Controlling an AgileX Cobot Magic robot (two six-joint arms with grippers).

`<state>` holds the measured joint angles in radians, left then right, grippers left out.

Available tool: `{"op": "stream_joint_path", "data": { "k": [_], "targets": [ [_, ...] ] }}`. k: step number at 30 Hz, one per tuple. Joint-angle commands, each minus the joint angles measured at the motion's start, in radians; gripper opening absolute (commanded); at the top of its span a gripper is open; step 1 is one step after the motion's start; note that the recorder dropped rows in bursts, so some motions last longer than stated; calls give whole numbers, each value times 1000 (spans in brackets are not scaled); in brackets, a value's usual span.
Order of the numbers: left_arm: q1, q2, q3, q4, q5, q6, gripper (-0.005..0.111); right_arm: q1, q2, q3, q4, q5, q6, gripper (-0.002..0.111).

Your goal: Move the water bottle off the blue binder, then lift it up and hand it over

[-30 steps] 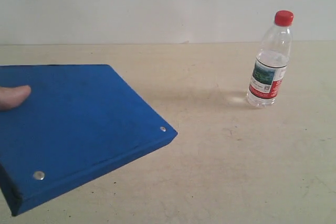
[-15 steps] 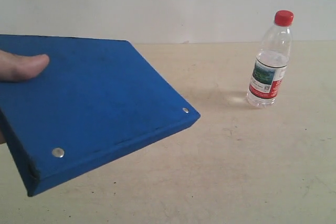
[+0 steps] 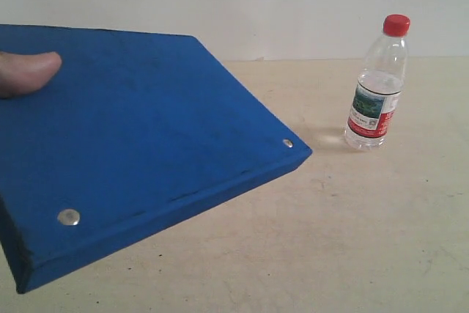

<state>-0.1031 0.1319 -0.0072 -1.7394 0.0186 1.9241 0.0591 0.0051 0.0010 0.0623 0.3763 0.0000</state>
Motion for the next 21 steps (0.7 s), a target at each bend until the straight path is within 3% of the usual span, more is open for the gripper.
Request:
{"op": "stream_joint_path", "data": {
  "k": [1, 3, 5, 8, 11, 12, 14, 17, 21],
  "targets": [
    [1, -73, -37, -5, 212, -8, 4, 0, -5, -1, 2, -8, 0, 0],
    [1, -124, -60, 54, 240, -74, 4, 0, -5, -1, 2, -8, 0, 0],
    [1, -132, -82, 230, 228, -282, 4, 0, -5, -1, 2, -8, 0, 0],
    [25, -132, -100, 704, 171, -873, 4, 0, -5, -1, 2, -7, 0, 0],
    [48, -132, -86, 1454, 179, -1650, 4, 0, -5, -1, 2, -7, 0, 0],
    [53, -132, -72, 1630, 203, -1893, 4, 0, -5, -1, 2, -7, 0, 0],
    [59, -132, -27, 1767, 238, -2189, 4, 0, -5, -1, 2, -7, 0, 0],
    [59, -132, 7, 1747, 287, -2234, 4, 0, -5, -1, 2, -7, 0, 0],
    [59, -132, 7, 1755, 340, -2022, 4, 0, -5, -1, 7, -5, 0, 0]
  ]
}}
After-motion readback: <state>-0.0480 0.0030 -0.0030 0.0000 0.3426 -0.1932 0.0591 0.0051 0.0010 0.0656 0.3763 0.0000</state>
